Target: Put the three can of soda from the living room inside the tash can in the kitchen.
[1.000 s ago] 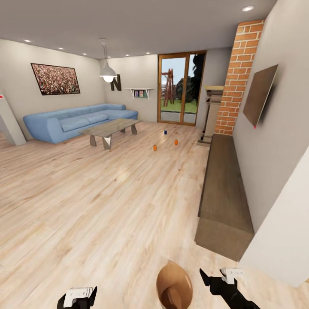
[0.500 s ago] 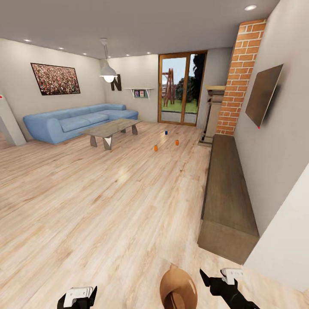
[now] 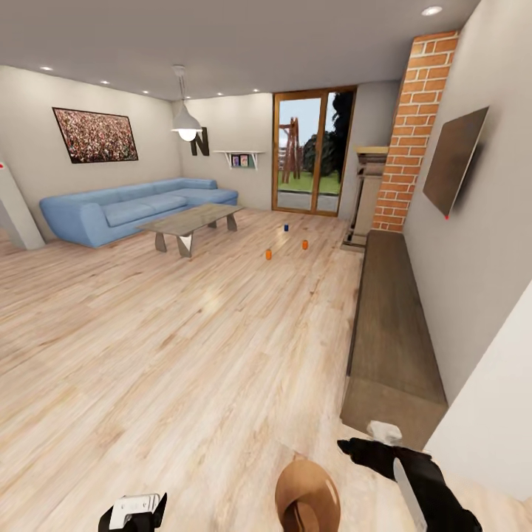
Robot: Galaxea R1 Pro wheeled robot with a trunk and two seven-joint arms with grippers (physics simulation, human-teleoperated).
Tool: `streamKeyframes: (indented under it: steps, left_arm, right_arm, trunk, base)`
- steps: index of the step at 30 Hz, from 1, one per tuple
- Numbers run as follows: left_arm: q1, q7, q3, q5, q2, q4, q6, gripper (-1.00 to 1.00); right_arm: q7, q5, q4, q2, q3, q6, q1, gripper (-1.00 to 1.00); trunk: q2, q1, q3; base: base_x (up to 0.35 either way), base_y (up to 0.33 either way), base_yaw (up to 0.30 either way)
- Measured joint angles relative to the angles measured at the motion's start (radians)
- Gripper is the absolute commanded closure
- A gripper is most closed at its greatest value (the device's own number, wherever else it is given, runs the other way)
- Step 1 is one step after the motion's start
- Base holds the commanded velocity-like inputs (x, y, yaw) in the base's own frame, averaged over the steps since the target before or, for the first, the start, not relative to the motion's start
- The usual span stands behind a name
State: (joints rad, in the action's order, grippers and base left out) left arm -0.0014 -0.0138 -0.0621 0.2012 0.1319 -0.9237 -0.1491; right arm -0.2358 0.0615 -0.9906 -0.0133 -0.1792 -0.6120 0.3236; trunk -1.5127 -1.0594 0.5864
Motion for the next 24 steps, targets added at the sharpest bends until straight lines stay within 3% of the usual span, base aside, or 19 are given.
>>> streamKeyframes:
  steps: [5,6,8,10,11,13,19,24]
  left_arm:
    - [0.0,0.002,0.001,-0.002,0.0,0.001,0.0,-1.0]
    - [0.0,0.002,0.0,-0.002,0.0,0.002,0.0,-1.0]
    - [0.0,0.003,0.0,-0.002,-0.001,0.002,0.001,-1.0]
    - [0.0,0.004,0.0,-0.003,-0.001,0.002,0.002,-1.0]
    - [0.0,0.005,0.0,-0.003,-0.001,0.002,0.002,-1.0]
    - [0.0,0.007,-0.001,-0.003,-0.001,0.003,0.003,-1.0]
    - [0.0,0.009,-0.001,-0.003,-0.001,0.004,0.005,-1.0]
    - [0.0,0.009,-0.001,-0.003,-0.002,0.005,0.006,-1.0]
  right_arm:
    - [0.035,-0.004,0.122,-0.003,0.011,-0.133,0.215,-1.0]
    - [0.042,-0.006,0.186,0.0,0.024,-0.158,0.274,-1.0]
    - [0.051,-0.023,0.249,0.004,0.065,-0.171,0.316,-1.0]
    - [0.06,-0.046,0.3,0.008,0.131,-0.173,0.342,-1.0]
    - [0.065,-0.059,0.336,0.01,0.185,-0.165,0.358,-1.0]
    - [0.069,-0.064,0.362,0.012,0.217,-0.157,0.369,-1.0]
    - [0.074,-0.049,0.405,0.016,0.251,-0.143,0.384,-1.0]
    - [0.074,-0.044,0.413,0.016,0.255,-0.141,0.387,-1.0]
  trunk:
    - [-0.035,-0.019,0.016]
    - [-0.042,-0.023,0.019]
    - [-0.056,-0.031,0.025]
    - [-0.07,-0.038,0.032]
    - [-0.077,-0.042,0.035]
    - [-0.091,-0.05,0.041]
    - [-0.133,-0.073,0.06]
    - [-0.168,-0.092,0.075]
  base:
    - [0.0,0.0,0.0]
    - [0.0,0.0,0.0]
    - [0.0,0.0,0.0]
    - [0.0,0.0,0.0]
    - [0.0,0.0,0.0]
    - [0.0,0.0,0.0]
    - [0.0,0.0,0.0]
    - [0.0,0.0,0.0]
